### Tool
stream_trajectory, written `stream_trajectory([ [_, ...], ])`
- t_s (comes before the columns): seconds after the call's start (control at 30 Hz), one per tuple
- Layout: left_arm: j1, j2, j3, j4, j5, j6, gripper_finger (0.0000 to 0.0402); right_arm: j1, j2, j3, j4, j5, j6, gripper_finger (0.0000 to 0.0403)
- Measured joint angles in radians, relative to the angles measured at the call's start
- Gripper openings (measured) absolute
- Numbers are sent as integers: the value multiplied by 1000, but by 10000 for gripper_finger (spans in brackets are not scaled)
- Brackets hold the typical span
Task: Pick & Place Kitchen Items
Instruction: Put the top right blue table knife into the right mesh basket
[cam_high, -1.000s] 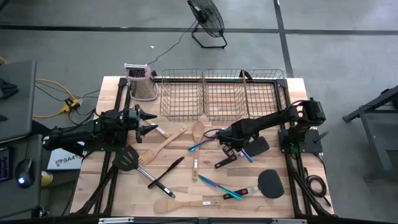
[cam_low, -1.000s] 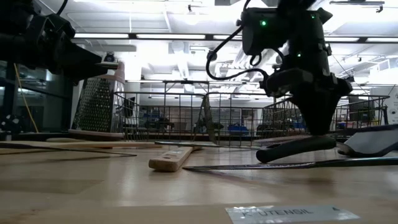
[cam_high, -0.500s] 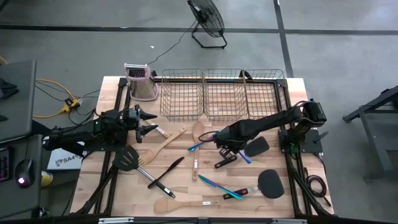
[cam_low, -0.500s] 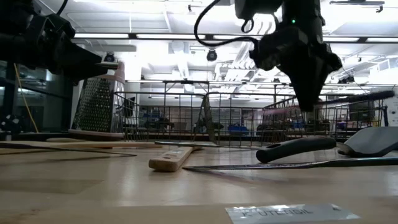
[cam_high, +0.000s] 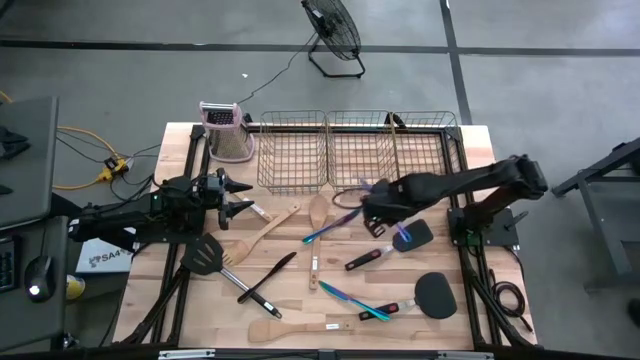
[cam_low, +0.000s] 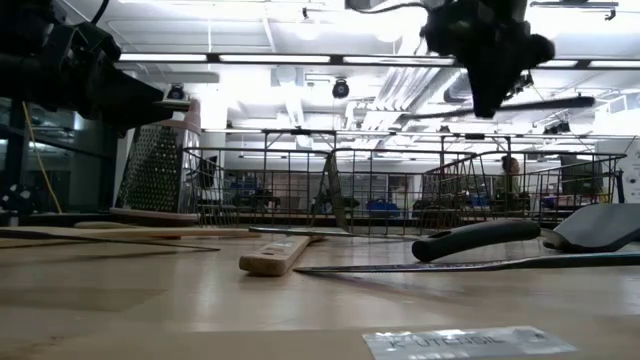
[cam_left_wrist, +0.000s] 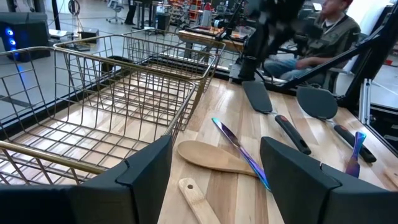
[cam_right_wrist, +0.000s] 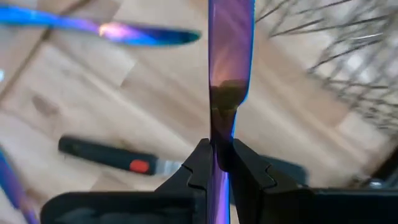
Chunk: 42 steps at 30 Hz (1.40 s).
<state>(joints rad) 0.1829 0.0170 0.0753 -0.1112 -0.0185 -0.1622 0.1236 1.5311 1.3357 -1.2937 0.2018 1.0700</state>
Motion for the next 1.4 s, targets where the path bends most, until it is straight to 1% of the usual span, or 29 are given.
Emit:
stream_trajectory([
  [0.27, 0, 0, 0, 0, 0, 0, 241, -69, -146, 0, -37, 209, 26, 28],
  [0.37, 0, 0, 0, 0, 0, 0, 241, -110, -172, 0, -44, 279, 25, 28],
  [0.47, 0, 0, 0, 0, 1, 0, 241, -161, -179, 0, -47, 319, -10, 28],
  [0.8, 0, 0, 0, 0, 3, 0, 241, -400, -169, 0, -92, 352, -218, 28],
  [1.03, 0, 0, 0, 0, 3, 0, 241, -565, -169, 0, -137, 330, -342, 28],
  [1.27, 0, 0, 0, 0, 3, 0, 241, -676, -167, -2, -137, 313, -439, 28],
  [1.4, 0, 0, 0, 0, 3, 0, 241, -724, -166, -31, -131, 314, -523, 28],
])
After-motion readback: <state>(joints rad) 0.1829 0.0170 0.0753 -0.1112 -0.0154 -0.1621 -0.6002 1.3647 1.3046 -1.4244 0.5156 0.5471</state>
